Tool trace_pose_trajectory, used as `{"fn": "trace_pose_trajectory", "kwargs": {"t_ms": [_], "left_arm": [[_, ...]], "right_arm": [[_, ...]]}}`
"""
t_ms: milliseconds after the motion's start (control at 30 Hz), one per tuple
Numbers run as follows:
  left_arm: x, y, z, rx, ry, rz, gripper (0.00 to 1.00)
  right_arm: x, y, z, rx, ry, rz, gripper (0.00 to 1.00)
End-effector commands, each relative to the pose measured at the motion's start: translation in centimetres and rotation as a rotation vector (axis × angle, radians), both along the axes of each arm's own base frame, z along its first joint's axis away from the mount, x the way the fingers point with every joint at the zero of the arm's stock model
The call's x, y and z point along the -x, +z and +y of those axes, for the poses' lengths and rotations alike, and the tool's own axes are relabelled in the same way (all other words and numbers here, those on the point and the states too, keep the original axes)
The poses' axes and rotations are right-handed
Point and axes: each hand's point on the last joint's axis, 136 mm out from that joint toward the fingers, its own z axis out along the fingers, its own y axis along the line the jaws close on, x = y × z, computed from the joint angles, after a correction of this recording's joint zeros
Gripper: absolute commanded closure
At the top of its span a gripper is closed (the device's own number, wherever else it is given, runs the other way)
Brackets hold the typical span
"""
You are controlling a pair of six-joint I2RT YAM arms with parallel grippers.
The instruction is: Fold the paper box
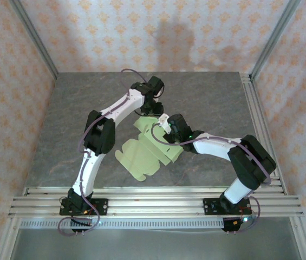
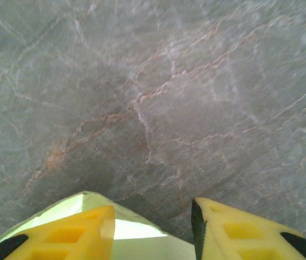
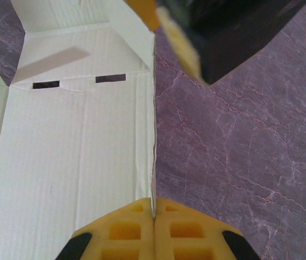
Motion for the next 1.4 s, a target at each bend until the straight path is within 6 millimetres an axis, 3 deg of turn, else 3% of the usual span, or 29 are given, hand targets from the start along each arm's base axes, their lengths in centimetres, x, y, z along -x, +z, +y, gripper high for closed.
{"fn": "trace_pose_trajectory", "kwargs": {"t_ms": [0, 400, 667, 1367], "left_arm": [[1.9, 2.4, 0.3, 0.009, 0.021, 0.015, 0.57], [3.1, 2.3, -2.0, 0.184, 0.171, 0.115, 0.52], [3.9, 1.4, -2.5, 0.235, 0.224, 0.167, 0.52], [3.0, 2.0, -3.1, 0.322, 0.355, 0.149, 0.81]], "right_arm": [[-0.4, 0.6, -0.2, -0.009, -0.029, -0.022, 1.0], [-0.4, 0.6, -0.2, 0.004, -0.025, -0.019, 1.0], [-0.5, 0.6, -0.2, 0.004, -0.026, -0.021, 1.0], [-0.4, 0.4, 0.0, -0.002, -0.017, -0.01, 1.0]]}}
